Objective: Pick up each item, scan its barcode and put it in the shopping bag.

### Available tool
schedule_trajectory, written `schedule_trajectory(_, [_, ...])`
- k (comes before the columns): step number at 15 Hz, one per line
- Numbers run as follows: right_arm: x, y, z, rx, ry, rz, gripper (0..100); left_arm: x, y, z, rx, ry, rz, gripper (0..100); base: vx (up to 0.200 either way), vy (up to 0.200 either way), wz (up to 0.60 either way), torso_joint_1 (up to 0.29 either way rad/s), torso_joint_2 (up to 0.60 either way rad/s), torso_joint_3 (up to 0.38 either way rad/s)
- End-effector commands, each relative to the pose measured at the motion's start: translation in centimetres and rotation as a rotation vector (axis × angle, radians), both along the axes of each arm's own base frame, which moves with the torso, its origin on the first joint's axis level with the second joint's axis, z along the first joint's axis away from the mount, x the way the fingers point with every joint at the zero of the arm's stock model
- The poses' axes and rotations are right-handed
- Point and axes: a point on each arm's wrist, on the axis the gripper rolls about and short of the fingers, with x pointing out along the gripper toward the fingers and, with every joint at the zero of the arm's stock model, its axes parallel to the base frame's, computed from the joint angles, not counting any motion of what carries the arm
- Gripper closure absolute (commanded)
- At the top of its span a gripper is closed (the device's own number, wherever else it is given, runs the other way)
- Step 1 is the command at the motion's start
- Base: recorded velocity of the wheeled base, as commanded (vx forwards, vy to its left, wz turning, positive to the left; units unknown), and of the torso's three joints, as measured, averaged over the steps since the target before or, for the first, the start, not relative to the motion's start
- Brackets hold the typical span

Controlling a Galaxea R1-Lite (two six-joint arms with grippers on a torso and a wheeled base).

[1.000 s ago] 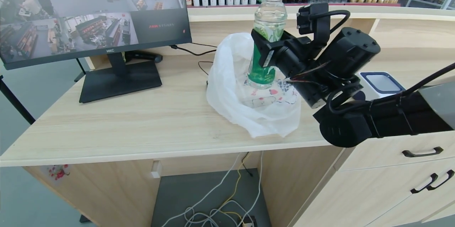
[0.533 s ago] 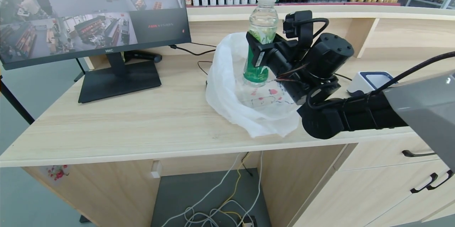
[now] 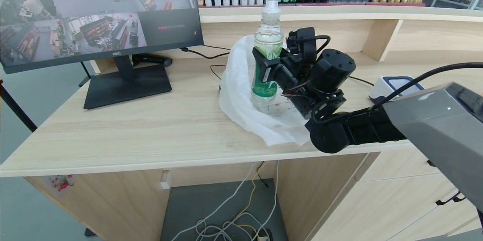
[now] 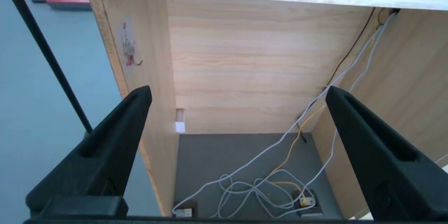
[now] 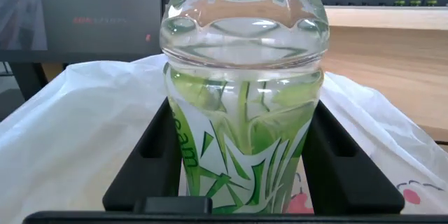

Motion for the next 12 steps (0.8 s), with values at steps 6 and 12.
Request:
schedule_trajectory(6, [0.3,0.4,-1.0,-0.011,0.021,0.005,100,0.0,0.0,0.0,-0.001,0.000,0.000,0,0.000,0.000,0.00,0.000,0.00,0.000])
schedule_trajectory(12, [0.5,0.5,-1.7,-0.010,0.041,0.011,100,0.0,0.0,0.0,0.000,0.000,0.000,0,0.000,0.000,0.00,0.000,0.00,0.000])
